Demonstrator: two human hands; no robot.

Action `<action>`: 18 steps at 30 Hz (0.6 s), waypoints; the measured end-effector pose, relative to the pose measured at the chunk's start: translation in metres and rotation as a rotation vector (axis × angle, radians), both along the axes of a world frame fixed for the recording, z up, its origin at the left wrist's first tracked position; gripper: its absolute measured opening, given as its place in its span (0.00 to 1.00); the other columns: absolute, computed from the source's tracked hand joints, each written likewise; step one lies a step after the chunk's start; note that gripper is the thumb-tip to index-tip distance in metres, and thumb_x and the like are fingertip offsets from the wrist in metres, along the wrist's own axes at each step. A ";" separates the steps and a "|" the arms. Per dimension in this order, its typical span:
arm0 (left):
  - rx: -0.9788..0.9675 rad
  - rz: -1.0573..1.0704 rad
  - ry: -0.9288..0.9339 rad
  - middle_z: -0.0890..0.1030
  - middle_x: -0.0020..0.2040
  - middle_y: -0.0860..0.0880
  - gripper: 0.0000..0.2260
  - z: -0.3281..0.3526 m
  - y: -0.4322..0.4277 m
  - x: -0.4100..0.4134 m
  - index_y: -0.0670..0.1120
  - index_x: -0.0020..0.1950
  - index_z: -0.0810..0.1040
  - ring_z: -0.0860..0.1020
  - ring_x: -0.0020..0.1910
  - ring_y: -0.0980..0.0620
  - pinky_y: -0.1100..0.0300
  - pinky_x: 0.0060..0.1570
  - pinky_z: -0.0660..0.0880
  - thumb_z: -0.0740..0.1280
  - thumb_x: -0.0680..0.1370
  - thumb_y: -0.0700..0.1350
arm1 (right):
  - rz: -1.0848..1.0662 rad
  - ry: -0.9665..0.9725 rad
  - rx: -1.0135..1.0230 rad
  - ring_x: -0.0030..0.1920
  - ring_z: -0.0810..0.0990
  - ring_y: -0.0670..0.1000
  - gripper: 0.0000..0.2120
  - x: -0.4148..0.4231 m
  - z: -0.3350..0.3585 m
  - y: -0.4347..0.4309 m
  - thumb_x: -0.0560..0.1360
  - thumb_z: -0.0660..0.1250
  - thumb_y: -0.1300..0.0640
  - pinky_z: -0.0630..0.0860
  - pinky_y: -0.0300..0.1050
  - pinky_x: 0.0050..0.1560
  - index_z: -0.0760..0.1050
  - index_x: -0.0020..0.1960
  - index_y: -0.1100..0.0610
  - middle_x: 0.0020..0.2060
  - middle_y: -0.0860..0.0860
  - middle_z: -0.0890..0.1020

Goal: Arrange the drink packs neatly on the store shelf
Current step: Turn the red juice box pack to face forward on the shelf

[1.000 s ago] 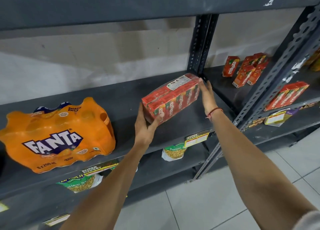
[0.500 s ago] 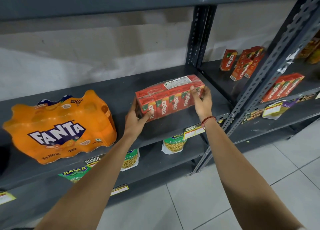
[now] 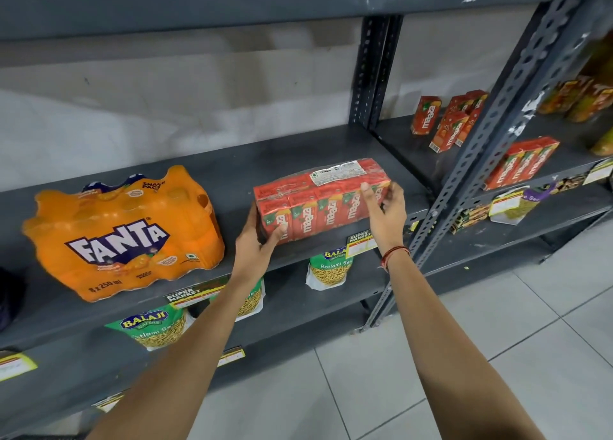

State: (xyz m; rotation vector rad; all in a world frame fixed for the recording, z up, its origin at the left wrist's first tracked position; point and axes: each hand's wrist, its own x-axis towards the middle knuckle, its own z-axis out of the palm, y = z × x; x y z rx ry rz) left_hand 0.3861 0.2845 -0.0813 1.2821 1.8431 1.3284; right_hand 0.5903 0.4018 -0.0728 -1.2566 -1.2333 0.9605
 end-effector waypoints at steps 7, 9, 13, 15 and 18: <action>0.006 0.161 -0.027 0.76 0.64 0.48 0.26 -0.007 -0.017 0.035 0.45 0.71 0.64 0.75 0.62 0.49 0.48 0.63 0.72 0.64 0.75 0.54 | -0.033 -0.020 0.007 0.57 0.76 0.50 0.30 0.004 0.004 -0.007 0.69 0.71 0.42 0.71 0.42 0.60 0.68 0.64 0.57 0.57 0.53 0.77; -0.002 0.199 -0.026 0.77 0.63 0.47 0.25 -0.007 -0.015 0.037 0.45 0.70 0.65 0.75 0.62 0.48 0.48 0.62 0.72 0.65 0.76 0.52 | -0.038 0.012 -0.006 0.58 0.75 0.49 0.31 0.005 0.002 -0.011 0.69 0.72 0.42 0.70 0.40 0.59 0.67 0.64 0.56 0.58 0.51 0.76; -0.002 0.249 0.015 0.78 0.61 0.47 0.24 -0.005 -0.010 0.041 0.44 0.68 0.67 0.77 0.60 0.47 0.50 0.59 0.73 0.67 0.75 0.51 | -0.005 0.081 -0.043 0.51 0.76 0.45 0.28 0.006 0.002 -0.011 0.69 0.70 0.39 0.71 0.30 0.48 0.68 0.60 0.55 0.52 0.47 0.76; -0.013 0.286 0.016 0.78 0.61 0.46 0.24 -0.005 -0.008 0.044 0.44 0.68 0.67 0.77 0.60 0.46 0.49 0.59 0.73 0.67 0.75 0.50 | 0.039 0.091 -0.070 0.47 0.77 0.39 0.25 0.006 0.001 -0.009 0.70 0.68 0.39 0.72 0.25 0.40 0.68 0.58 0.53 0.48 0.42 0.76; -0.037 0.328 0.041 0.78 0.61 0.45 0.25 -0.006 -0.005 0.049 0.42 0.69 0.66 0.77 0.60 0.46 0.48 0.59 0.74 0.67 0.75 0.49 | 0.073 0.043 -0.098 0.48 0.77 0.35 0.22 0.006 0.001 -0.008 0.71 0.66 0.37 0.72 0.26 0.38 0.67 0.58 0.48 0.48 0.38 0.77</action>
